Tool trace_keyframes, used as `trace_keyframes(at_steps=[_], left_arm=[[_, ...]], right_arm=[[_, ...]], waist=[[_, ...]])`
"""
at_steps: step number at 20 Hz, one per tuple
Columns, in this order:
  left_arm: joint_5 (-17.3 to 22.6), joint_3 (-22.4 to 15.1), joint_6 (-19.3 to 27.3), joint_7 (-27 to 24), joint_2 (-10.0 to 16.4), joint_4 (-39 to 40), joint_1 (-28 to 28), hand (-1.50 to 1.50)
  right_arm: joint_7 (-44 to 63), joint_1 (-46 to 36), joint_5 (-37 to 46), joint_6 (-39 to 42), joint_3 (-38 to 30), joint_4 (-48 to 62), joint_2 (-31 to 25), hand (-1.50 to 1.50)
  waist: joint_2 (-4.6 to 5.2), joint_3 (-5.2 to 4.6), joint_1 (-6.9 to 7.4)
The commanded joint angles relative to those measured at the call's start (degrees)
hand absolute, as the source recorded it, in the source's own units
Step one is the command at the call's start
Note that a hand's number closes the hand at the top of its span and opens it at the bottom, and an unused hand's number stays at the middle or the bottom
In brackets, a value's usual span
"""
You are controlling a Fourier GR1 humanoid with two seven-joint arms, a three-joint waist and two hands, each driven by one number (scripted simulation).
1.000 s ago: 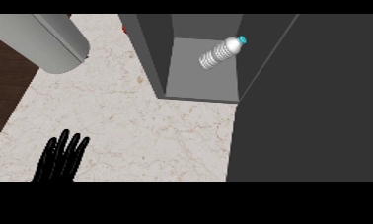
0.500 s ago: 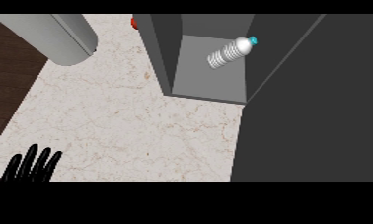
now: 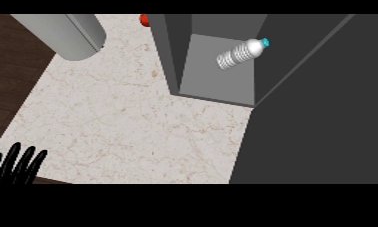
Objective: Pick up the bottled water, place it into the cabinet and close the cabinet
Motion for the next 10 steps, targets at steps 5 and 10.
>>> trace_keyframes(at_steps=[5,10], left_arm=[[0.6,2.6,-3.3,-0.6,3.0,1.0,0.1,-1.5],[1.2,2.4,-3.3,0.2,2.7,-0.2,-0.2,-1.5]], right_arm=[[10.5,-6.0,-1.3,-1.7,5.4,4.0,5.2,1.5],[11.3,-6.3,-4.2,-2.8,4.1,6.2,8.0,1.5]], waist=[[0.73,-0.1,1.12],[1.5,-0.01,1.55]])
